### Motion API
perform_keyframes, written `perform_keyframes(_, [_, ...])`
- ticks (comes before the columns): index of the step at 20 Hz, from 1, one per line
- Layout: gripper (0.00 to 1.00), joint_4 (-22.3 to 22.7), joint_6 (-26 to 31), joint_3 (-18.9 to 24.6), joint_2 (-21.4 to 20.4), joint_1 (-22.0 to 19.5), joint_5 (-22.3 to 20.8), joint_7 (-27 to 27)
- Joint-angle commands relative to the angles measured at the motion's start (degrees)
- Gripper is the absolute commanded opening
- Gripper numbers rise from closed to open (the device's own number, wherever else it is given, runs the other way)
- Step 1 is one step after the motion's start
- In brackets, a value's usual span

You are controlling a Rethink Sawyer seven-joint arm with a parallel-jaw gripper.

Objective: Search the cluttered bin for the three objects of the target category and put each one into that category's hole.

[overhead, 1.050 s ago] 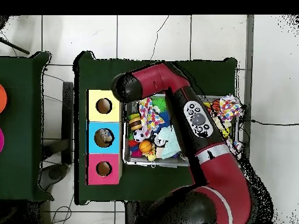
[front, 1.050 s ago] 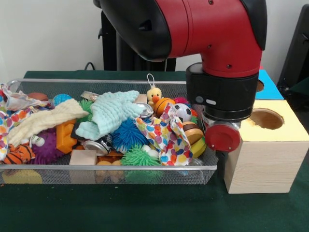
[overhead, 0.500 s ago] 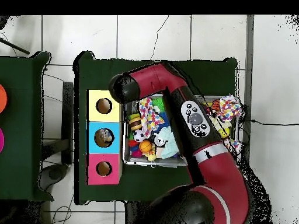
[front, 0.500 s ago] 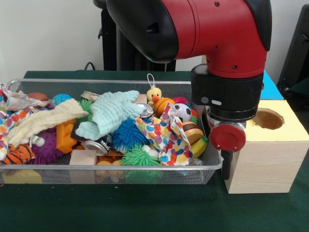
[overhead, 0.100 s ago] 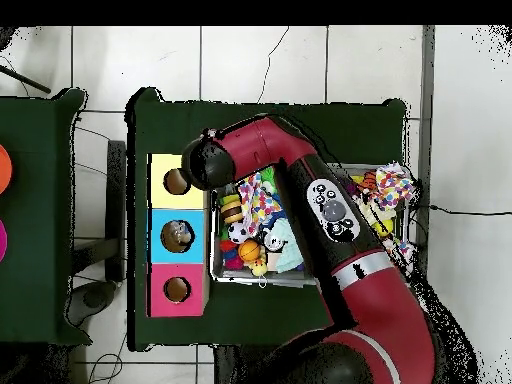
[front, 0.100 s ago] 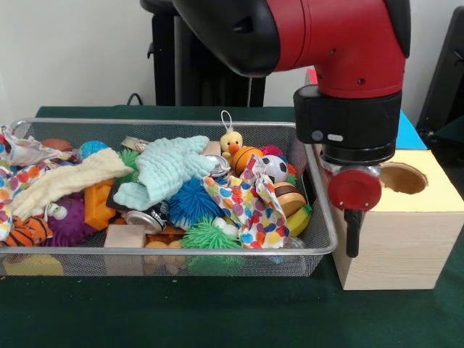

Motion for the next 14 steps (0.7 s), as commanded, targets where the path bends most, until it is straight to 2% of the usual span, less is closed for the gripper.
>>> perform_keyframes(1, [1.0,6.55,-1.1,-1.01,-2.43,-2.4,-1.04,-7.35])
perform_keyframes(4, [1.0,6.23,-0.84,-0.98,-2.26,-2.45,-1.07,-7.58])
perform_keyframes(11, [1.0,-2.3,6.23,-2.01,-0.34,2.44,-0.43,-7.24])
perform_keyframes(14, [1.0,-4.28,6.88,-2.72,0.46,4.43,-0.68,-5.69])
